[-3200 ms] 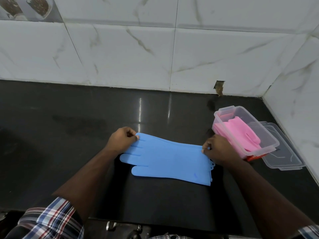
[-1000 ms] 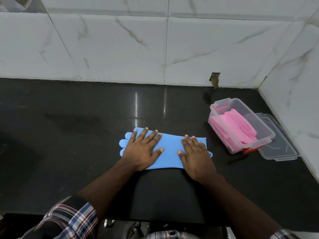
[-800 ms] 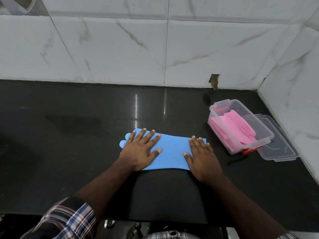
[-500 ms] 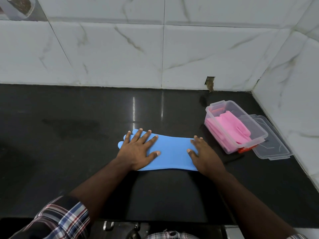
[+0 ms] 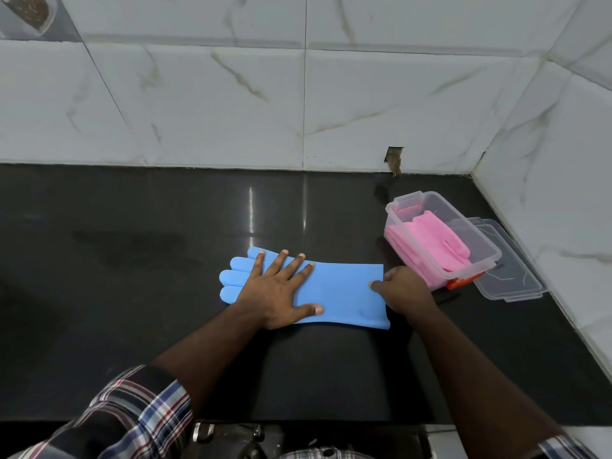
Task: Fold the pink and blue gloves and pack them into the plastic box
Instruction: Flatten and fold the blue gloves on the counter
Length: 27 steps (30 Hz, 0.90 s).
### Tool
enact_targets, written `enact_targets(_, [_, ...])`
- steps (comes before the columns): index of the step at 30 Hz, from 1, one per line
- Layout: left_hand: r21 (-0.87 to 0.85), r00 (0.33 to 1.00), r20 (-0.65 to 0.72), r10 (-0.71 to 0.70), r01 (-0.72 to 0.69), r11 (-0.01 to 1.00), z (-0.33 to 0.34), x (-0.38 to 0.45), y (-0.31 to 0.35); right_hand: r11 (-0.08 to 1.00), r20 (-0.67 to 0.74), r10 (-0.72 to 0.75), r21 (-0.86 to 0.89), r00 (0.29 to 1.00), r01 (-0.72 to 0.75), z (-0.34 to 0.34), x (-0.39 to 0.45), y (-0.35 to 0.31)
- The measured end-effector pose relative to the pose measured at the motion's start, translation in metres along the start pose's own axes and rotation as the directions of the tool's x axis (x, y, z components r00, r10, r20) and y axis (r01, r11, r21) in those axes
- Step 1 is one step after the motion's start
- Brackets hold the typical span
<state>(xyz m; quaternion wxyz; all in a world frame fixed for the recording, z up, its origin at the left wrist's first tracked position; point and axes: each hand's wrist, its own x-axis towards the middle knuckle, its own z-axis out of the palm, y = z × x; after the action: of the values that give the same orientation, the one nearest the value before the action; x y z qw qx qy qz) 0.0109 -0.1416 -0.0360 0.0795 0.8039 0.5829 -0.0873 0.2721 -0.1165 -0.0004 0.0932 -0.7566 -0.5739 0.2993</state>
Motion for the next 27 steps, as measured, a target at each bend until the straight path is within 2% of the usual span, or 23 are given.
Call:
enact_targets(4, [0.0, 1.0, -0.008, -0.003, 0.003, 1.0, 0.001, 0.001, 0.0, 0.987, 0.015, -0.028, 0.157, 1.0, 0.025, -0.001, 0.0, 0.0])
enact_targets(7, [-0.005, 1.0, -0.009, -0.002, 0.002, 1.0, 0.002, 0.001, 0.0, 0.948, 0.147, -0.06, 0.317, 0.987, 0.01, -0.002, -0.003, 0.01])
enact_targets(11, [-0.006, 1.0, 0.003, -0.001, 0.001, 1.0, 0.001, 0.001, -0.001, 0.948, 0.289, -0.168, 0.308, 0.943, 0.075, -0.012, -0.012, 0.016])
enact_targets(15, [0.0, 1.0, -0.002, -0.001, 0.001, 1.0, 0.002, 0.001, 0.0, 0.916, 0.4, -0.179, 0.4, 0.899, 0.005, -0.023, -0.013, 0.016])
enact_targets(20, [-0.002, 1.0, 0.002, 0.002, -0.002, 1.0, 0.002, 0.002, 0.0, 0.939, 0.452, -0.126, 0.341, 0.883, -0.041, -0.029, -0.012, 0.009])
enact_targets(27, [-0.002, 0.999, 0.018, 0.027, -0.027, 1.0, -0.003, 0.002, -0.003, 0.973, 0.382, -0.164, 0.213, 0.91, 0.086, -0.044, -0.016, -0.002])
